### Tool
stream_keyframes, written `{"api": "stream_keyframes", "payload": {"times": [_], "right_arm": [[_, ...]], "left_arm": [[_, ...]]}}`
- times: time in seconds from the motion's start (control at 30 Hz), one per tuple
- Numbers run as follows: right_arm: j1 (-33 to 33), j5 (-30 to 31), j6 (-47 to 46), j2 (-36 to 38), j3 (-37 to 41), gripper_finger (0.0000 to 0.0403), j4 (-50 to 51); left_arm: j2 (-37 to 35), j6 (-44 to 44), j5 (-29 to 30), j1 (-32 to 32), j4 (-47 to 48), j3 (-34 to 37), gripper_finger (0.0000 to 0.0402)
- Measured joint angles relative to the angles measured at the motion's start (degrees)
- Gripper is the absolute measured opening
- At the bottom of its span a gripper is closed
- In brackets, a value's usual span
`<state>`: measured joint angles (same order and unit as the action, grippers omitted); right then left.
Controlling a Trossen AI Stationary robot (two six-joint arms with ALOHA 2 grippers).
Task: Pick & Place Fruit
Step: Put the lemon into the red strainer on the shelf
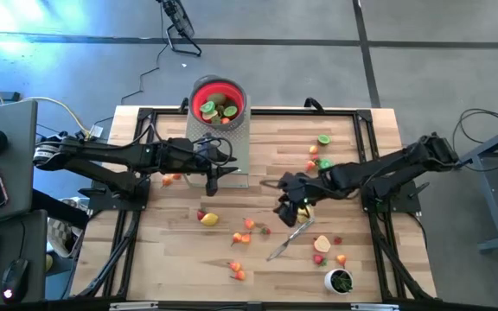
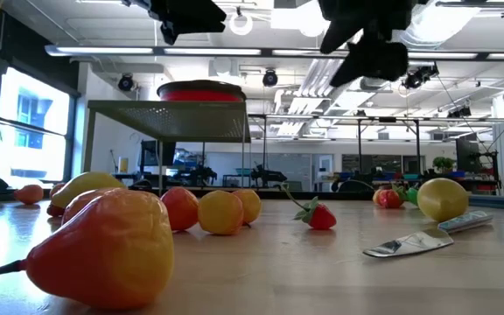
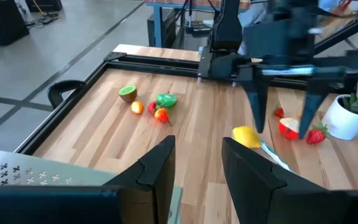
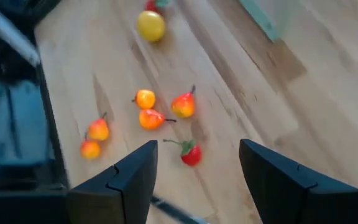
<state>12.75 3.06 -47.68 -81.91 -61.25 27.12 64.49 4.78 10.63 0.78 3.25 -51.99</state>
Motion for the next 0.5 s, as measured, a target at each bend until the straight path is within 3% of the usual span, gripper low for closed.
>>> {"api": "stream_keyframes", "payload": {"times": [0.23, 0.5], "right_arm": [[-0.1, -4.7, -8.2, 4.0, 0.0, 0.0219, 4.6], [1.6, 5.6, -16.4, 12.6, 0.0, 0.0219, 12.4]], "left_arm": [[0.0, 0.0, 0.0, 0.0, 0.0, 0.0, 0.0126], [0.0, -1.6, 0.0, 0.0, -0.1, 0.0, 0.0126]]}}
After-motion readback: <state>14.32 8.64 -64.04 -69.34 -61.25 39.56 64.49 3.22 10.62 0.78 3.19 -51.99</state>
